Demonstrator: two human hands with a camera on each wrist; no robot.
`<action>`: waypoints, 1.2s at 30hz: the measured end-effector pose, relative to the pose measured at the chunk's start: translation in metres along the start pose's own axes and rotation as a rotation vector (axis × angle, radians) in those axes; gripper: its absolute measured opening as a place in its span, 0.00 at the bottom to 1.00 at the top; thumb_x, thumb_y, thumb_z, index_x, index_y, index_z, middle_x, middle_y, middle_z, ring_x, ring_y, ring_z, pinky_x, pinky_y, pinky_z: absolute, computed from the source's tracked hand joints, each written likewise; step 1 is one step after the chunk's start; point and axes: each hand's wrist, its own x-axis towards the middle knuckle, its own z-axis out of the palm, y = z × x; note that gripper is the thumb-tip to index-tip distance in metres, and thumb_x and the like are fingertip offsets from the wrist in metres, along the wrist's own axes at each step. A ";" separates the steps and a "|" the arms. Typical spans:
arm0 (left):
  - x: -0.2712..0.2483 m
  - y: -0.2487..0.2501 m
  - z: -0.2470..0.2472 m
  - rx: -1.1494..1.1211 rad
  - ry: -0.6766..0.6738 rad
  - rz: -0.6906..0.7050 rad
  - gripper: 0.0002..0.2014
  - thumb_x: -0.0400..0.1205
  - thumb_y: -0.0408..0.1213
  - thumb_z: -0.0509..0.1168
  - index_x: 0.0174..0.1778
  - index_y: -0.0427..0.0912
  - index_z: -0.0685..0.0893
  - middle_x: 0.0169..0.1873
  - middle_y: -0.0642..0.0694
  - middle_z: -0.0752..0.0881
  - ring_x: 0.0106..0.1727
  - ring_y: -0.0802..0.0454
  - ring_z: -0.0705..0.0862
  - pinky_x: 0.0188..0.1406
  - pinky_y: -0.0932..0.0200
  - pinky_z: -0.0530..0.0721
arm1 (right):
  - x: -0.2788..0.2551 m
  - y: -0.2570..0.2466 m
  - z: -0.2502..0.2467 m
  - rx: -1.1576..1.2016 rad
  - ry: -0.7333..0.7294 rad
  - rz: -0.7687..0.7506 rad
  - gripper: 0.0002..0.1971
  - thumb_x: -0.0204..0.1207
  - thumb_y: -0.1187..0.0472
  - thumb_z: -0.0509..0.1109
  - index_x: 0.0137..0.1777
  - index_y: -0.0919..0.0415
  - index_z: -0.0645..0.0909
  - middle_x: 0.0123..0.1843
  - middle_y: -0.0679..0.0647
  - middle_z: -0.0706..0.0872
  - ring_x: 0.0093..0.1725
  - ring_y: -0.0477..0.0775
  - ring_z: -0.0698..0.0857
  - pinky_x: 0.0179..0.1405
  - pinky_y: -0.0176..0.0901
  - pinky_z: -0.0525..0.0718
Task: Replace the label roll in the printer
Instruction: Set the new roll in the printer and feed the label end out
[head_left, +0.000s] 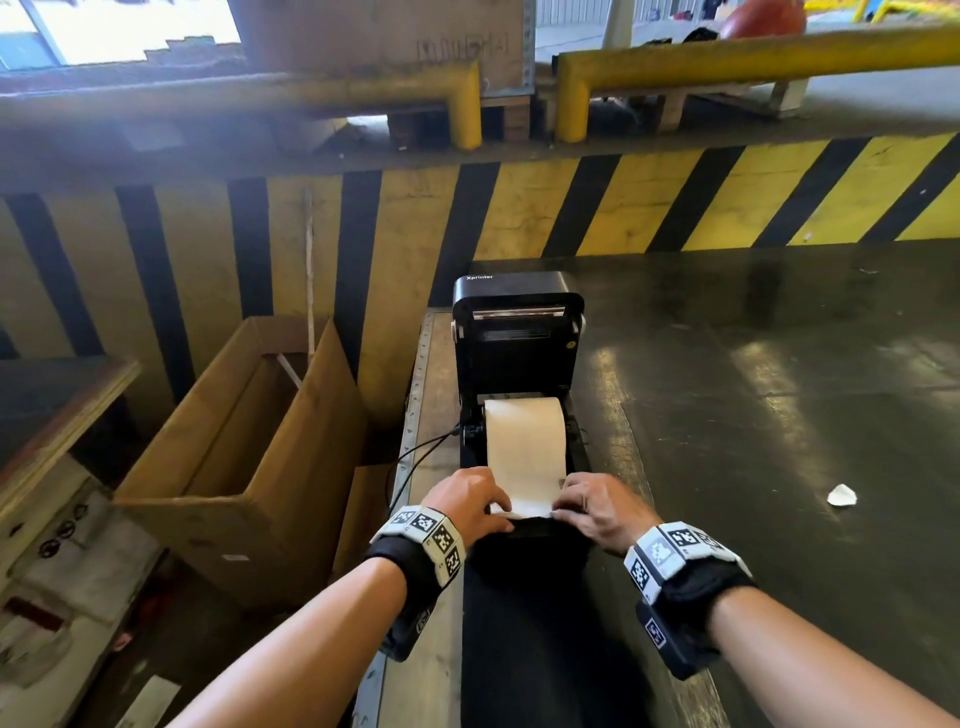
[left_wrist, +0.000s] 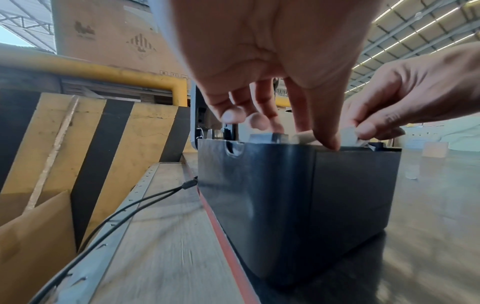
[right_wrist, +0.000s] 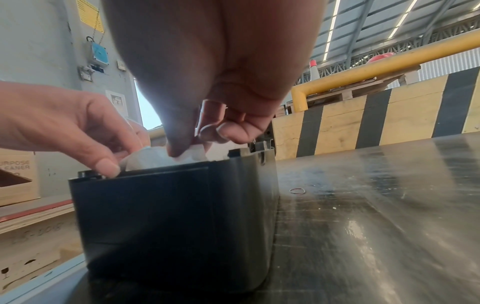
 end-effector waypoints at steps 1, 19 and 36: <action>-0.002 0.000 0.002 0.005 0.014 0.009 0.14 0.76 0.49 0.69 0.54 0.47 0.87 0.50 0.48 0.83 0.51 0.50 0.82 0.54 0.54 0.84 | -0.003 -0.002 0.000 0.001 -0.003 -0.007 0.12 0.77 0.54 0.67 0.52 0.60 0.87 0.50 0.53 0.85 0.47 0.52 0.83 0.49 0.44 0.83; -0.039 0.019 0.023 0.125 0.191 0.144 0.11 0.77 0.42 0.62 0.52 0.44 0.82 0.50 0.47 0.85 0.53 0.47 0.82 0.54 0.56 0.77 | -0.036 -0.020 -0.003 -0.097 0.060 -0.037 0.09 0.76 0.55 0.67 0.49 0.59 0.85 0.50 0.51 0.85 0.44 0.49 0.81 0.41 0.41 0.80; -0.072 0.044 0.019 0.104 0.288 0.059 0.12 0.81 0.44 0.62 0.50 0.44 0.88 0.48 0.47 0.90 0.53 0.48 0.83 0.56 0.55 0.80 | -0.074 -0.024 -0.007 -0.068 0.091 -0.026 0.09 0.77 0.57 0.65 0.50 0.60 0.85 0.51 0.54 0.83 0.49 0.55 0.84 0.49 0.51 0.85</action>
